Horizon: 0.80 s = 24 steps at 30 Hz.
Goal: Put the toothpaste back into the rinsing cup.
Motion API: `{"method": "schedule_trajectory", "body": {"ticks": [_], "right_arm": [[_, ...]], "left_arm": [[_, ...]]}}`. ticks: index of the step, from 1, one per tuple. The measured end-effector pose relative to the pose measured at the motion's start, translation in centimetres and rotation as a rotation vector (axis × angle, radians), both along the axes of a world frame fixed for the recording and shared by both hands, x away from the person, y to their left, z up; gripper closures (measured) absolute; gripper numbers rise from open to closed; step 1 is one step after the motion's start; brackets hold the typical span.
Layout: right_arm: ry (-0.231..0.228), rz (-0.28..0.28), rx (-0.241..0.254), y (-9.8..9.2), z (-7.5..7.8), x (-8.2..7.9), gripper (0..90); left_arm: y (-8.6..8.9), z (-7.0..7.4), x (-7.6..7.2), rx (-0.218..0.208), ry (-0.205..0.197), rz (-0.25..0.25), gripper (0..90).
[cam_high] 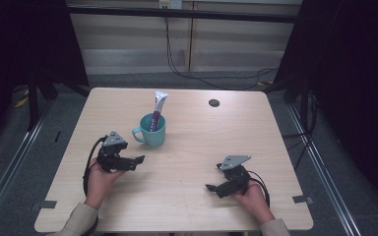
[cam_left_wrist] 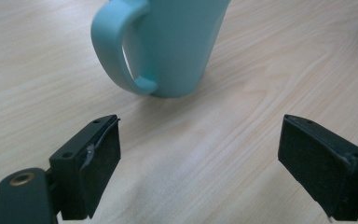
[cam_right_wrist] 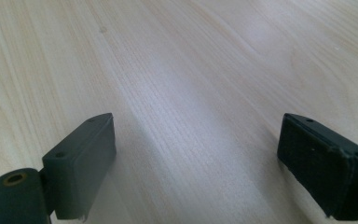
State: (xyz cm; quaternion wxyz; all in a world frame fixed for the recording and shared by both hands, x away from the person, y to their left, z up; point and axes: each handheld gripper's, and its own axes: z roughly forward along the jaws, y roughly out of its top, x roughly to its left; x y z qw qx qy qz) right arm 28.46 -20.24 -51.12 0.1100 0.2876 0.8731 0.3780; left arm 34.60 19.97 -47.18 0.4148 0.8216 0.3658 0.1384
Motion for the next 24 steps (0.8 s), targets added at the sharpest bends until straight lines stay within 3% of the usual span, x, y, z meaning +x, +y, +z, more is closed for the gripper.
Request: {"method": "schedule_trajectory", "body": {"ticks": [2,16,24], "right_arm": [[0.001,-0.002,0.0,0.0,0.0,0.0,10.8],[0.0,0.0,0.0,0.0,0.0,0.0,10.7],[0.002,-0.002,0.0,0.0,0.0,0.0,10.8]], "left_arm": [[0.0,-0.3,-0.1,-0.005,0.005,-0.004,12.8],[-0.7,-2.3,-1.0,0.073,0.02,-0.029,12.6],[-0.9,-2.8,-1.3,0.112,0.001,-0.044,11.7]]}}
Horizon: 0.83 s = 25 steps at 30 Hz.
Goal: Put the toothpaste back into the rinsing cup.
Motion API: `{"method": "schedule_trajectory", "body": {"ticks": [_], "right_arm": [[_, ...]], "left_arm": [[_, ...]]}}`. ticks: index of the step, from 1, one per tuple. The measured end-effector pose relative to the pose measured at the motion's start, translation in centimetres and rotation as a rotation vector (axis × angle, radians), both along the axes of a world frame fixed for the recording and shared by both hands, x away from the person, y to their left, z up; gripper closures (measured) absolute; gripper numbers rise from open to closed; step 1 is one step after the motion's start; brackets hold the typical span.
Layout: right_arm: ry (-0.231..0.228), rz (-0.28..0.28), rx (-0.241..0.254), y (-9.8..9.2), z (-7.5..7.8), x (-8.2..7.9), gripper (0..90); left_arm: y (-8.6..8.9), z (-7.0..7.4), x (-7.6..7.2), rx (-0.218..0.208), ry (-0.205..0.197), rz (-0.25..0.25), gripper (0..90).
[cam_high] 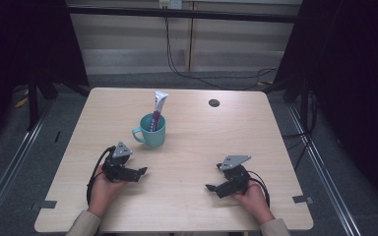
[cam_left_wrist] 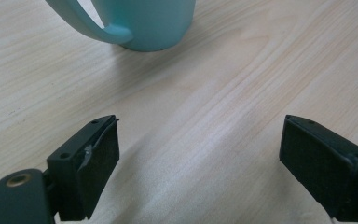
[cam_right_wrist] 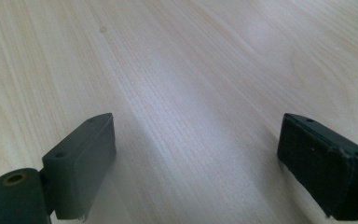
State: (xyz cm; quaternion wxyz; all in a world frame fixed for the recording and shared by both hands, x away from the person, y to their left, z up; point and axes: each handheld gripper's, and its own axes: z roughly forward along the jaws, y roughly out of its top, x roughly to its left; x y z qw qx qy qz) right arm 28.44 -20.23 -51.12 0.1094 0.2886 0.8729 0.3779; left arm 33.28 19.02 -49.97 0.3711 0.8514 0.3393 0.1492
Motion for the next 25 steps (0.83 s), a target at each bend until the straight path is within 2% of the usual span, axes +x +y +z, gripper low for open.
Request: {"method": "schedule_trajectory", "body": {"ticks": [19,25], "right_arm": [[0.0,0.0,0.0,0.0,0.0,0.0,10.8],[0.0,0.0,0.0,0.0,0.0,0.0,10.7]], "left_arm": [[-0.12,-0.72,-0.36,0.041,-0.002,-0.008,10.2],[-0.05,-0.78,-0.39,0.035,0.003,-0.004,9.9]]}}
